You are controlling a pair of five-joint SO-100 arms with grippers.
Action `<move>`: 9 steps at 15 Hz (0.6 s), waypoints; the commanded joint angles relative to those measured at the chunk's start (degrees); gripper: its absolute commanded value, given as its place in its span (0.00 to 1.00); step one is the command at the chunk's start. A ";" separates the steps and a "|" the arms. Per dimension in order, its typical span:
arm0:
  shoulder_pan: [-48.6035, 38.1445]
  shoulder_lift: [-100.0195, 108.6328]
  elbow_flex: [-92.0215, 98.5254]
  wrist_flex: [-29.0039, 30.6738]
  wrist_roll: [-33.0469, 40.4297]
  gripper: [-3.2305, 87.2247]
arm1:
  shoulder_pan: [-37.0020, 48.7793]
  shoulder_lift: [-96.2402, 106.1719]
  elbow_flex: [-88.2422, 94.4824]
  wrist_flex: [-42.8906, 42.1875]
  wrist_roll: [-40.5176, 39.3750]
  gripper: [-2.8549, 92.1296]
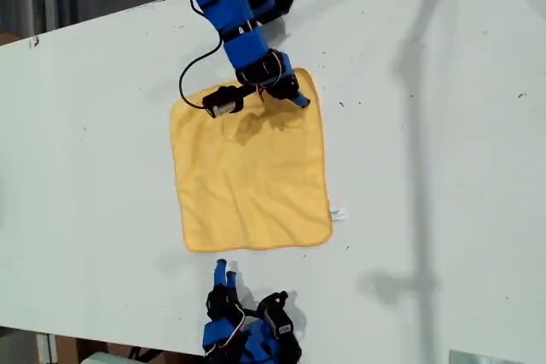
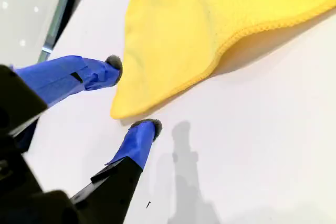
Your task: Grasp corners of a square towel and fold twice.
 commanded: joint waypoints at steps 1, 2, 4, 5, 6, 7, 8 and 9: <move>1.05 0.35 0.26 -1.23 0.44 0.25 | -1.49 -4.39 -4.22 -1.76 0.70 0.32; 1.23 0.35 0.26 -1.23 0.44 0.25 | -2.02 -5.89 -4.66 -2.37 1.41 0.14; 1.32 0.35 0.26 -1.23 0.44 0.25 | -2.55 -6.33 -4.57 -3.25 2.11 0.03; 1.32 0.35 0.26 -1.23 0.44 0.25 | -2.64 -6.33 -4.66 -3.60 2.11 0.03; 1.41 0.35 0.26 -1.23 0.44 0.25 | -2.46 -6.06 -5.01 -3.52 1.93 0.03; 1.41 0.35 0.26 -1.32 0.53 0.25 | -1.49 -5.19 -5.71 -2.81 1.14 0.03; 1.41 0.35 0.26 -1.49 0.79 0.25 | 0.53 -4.04 -6.86 -1.93 -0.70 0.03; 1.58 0.35 0.26 -1.49 1.05 0.25 | 3.34 -3.25 -7.21 -2.02 -2.46 0.03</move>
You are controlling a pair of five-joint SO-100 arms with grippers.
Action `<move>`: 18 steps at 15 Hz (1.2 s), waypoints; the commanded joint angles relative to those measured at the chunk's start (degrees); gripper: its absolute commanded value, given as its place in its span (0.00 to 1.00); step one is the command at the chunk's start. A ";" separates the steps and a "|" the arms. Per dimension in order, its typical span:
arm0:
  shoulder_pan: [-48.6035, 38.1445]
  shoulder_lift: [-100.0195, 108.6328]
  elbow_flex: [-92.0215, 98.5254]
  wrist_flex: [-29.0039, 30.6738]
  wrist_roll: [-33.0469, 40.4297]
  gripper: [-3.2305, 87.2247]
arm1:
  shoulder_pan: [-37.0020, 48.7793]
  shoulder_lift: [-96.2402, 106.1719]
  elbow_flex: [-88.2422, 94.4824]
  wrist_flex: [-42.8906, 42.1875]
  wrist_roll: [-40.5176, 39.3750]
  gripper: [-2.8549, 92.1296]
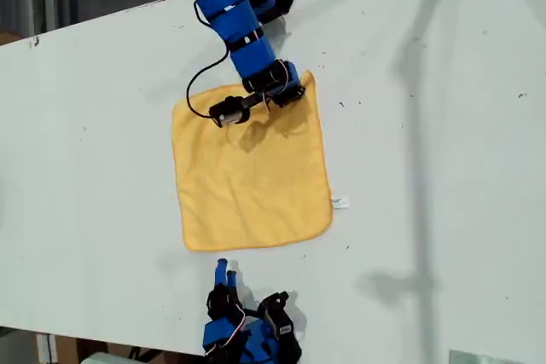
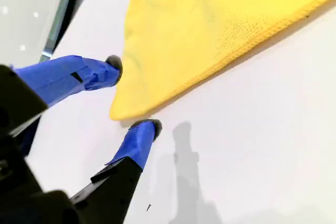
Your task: Grasp corners of a square towel and fold twice.
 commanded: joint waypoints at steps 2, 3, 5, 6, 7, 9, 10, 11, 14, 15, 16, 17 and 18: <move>5.19 0.26 -1.05 -1.14 -0.09 0.24 | 6.68 1.05 -1.76 -3.34 -6.06 0.03; 11.07 -1.67 -2.20 -0.97 -3.34 0.23 | 7.29 -0.70 -2.37 -3.87 -6.50 0.03; 22.94 -10.72 -6.42 -0.53 -13.54 0.22 | 7.56 -0.97 -2.72 -3.78 -7.12 0.03; 28.39 -18.37 -10.28 -0.88 -18.72 0.22 | 7.56 -0.97 -2.72 -3.78 -7.21 0.03; 33.66 -29.27 -16.35 -2.90 -22.32 0.22 | 7.65 -1.05 -2.72 -3.78 -7.21 0.03; 40.43 -62.84 -39.02 -3.25 -24.87 0.24 | 7.56 -1.05 -2.64 -3.78 -7.21 0.03; 42.19 -74.71 -47.55 -3.87 -24.70 0.26 | 7.56 -1.05 -2.55 -3.78 -7.21 0.03; 43.95 -79.80 -50.01 -6.94 -26.28 0.27 | 7.29 -1.05 -2.55 -3.78 -7.03 0.03; 49.83 -84.64 -45.44 -20.13 -46.23 0.27 | 6.86 -0.88 -2.37 -3.69 -6.86 0.03; 51.15 -88.07 -46.67 -22.06 -51.86 0.28 | 6.86 -0.88 -2.29 -3.78 -6.86 0.03; 51.42 -93.34 -51.86 -18.81 -56.51 0.29 | 6.86 -0.79 -2.29 -3.78 -6.94 0.03; 52.03 -98.79 -58.01 -15.64 -61.08 0.31 | 7.12 -0.79 -2.29 -3.78 -7.03 0.03; 52.82 -103.54 -64.86 -11.69 -65.13 0.31 | 7.29 -0.88 -2.29 -3.78 -7.12 0.03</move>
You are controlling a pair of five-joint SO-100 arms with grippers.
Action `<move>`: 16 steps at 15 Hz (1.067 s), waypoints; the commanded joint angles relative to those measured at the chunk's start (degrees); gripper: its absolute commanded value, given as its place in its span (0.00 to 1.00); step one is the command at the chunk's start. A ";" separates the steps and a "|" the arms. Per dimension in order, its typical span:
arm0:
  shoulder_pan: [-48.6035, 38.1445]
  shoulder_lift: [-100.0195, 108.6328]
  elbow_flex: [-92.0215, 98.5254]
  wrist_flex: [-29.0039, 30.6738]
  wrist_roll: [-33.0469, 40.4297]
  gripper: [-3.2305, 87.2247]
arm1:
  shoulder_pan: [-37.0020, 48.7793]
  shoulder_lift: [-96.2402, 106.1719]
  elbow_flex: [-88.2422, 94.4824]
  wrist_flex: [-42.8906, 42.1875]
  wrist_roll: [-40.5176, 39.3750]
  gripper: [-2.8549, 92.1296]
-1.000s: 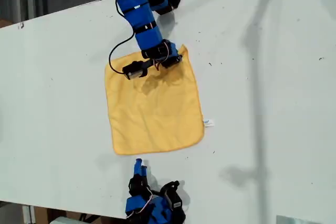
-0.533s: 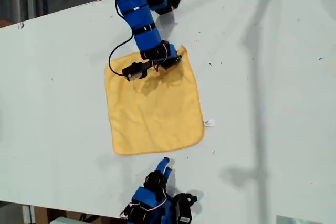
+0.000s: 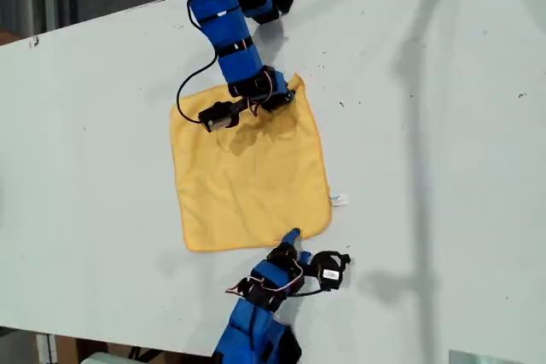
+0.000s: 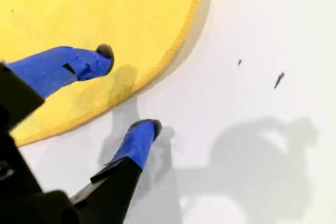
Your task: Grasp corners of a square towel and fold twice.
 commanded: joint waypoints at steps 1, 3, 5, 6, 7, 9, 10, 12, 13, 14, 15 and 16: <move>2.64 -7.91 -16.52 10.02 -9.23 0.32 | 1.05 0.26 -1.23 -0.79 -0.44 0.03; 3.43 -12.83 -23.91 12.92 -10.99 0.32 | 0.88 0.35 -1.23 -0.79 -0.26 0.03; 4.83 -18.37 -27.86 9.49 -11.78 0.32 | 0.44 0.35 -1.23 -0.70 -0.09 0.03; 5.54 -20.83 -30.23 9.58 -12.48 0.32 | 0.18 0.44 -1.14 -0.70 0.00 0.03; 6.24 -22.32 -31.73 9.67 -13.45 0.32 | 0.09 0.44 -1.14 -0.70 0.09 0.03; 8.00 -24.08 -32.78 7.56 -16.00 0.29 | -0.09 0.44 -1.05 -0.70 0.18 0.03; 8.53 -25.49 -34.28 7.12 -16.08 0.28 | -0.09 0.53 -0.97 -0.70 0.26 0.03; 8.17 -27.60 -35.33 6.33 -14.85 0.28 | -0.09 0.53 -0.97 -0.70 0.26 0.03; 7.73 -28.39 -34.98 5.45 -14.41 0.28 | -0.09 0.53 -0.97 -0.70 0.26 0.03; 7.38 -28.92 -33.75 3.69 -13.97 0.27 | -0.18 0.53 -0.97 -0.70 0.26 0.03; 7.03 -29.09 -32.70 2.64 -13.62 0.27 | -0.18 0.53 -0.97 -0.70 0.26 0.03; 6.59 -28.83 -31.90 2.81 -13.45 0.23 | -0.18 0.53 -0.97 -0.70 0.26 0.03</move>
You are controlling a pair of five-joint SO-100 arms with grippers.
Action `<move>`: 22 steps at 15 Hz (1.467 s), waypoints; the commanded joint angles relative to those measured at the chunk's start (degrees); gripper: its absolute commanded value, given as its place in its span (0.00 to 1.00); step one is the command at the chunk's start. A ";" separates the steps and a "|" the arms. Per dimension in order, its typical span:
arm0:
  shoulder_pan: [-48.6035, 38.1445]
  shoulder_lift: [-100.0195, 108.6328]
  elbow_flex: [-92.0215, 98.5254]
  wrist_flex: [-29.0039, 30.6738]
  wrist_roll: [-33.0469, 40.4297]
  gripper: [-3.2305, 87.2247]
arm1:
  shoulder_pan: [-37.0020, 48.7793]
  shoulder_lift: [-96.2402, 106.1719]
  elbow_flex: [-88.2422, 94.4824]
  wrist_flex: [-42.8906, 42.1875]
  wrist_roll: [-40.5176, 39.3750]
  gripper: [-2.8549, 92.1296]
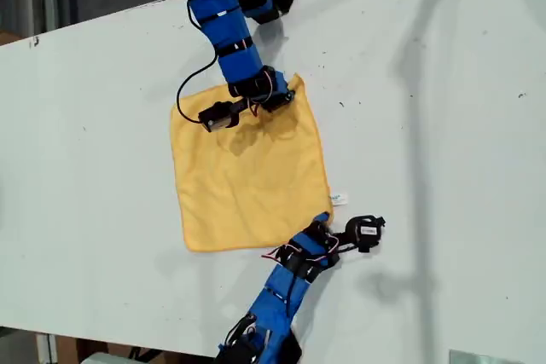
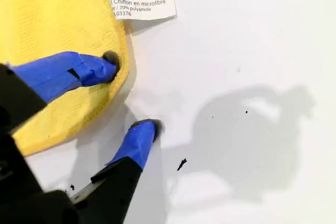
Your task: Grasp corners of a square towel and fold twice.
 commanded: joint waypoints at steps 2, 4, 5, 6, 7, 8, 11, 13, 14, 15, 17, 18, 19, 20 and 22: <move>-2.46 2.37 0.35 2.90 0.97 0.03 | -0.09 0.53 -0.97 -0.70 0.26 0.03; -4.66 2.37 0.26 5.71 5.89 0.03 | -0.09 0.53 -0.97 -0.70 0.26 0.03; -5.71 1.93 -0.70 7.73 8.44 0.03 | -0.09 0.53 -0.97 -0.70 0.26 0.03; -6.33 1.67 -1.85 9.49 11.43 0.03 | -0.09 0.44 -0.97 -0.70 0.26 0.03; -6.59 1.41 -3.87 13.01 12.92 0.03 | -0.18 0.53 -1.05 -0.70 0.35 0.03; -6.94 1.32 -6.68 18.02 14.68 0.03 | -1.32 0.62 -2.72 0.70 1.85 0.03; -7.65 1.32 -23.29 39.99 19.42 0.03 | -8.26 2.55 -20.57 19.42 5.54 0.03; -9.32 7.47 -23.91 39.73 28.39 0.03 | -10.28 5.54 -30.59 26.63 4.75 0.03; -10.37 9.32 -25.58 39.38 33.84 0.03 | -10.02 8.79 -31.64 26.89 2.90 0.03; -11.87 11.16 -26.72 38.58 39.37 0.03 | -8.17 12.04 -31.38 26.81 1.23 0.03; -15.82 16.96 -26.81 37.44 47.02 0.03 | -1.41 15.21 -31.38 28.21 -1.93 0.03; -18.54 20.30 -26.81 37.79 50.54 0.03 | 3.25 15.47 -31.38 28.48 -4.75 0.03; -22.32 23.29 -25.84 38.58 54.05 0.03 | 8.61 15.64 -31.38 27.69 -8.44 0.03; -26.81 26.54 -23.03 38.58 57.39 0.03 | 14.24 16.44 -31.38 26.28 -12.92 0.03; -37.79 31.73 -16.52 37.62 64.07 0.03 | 25.58 18.19 -31.20 22.59 -21.36 0.03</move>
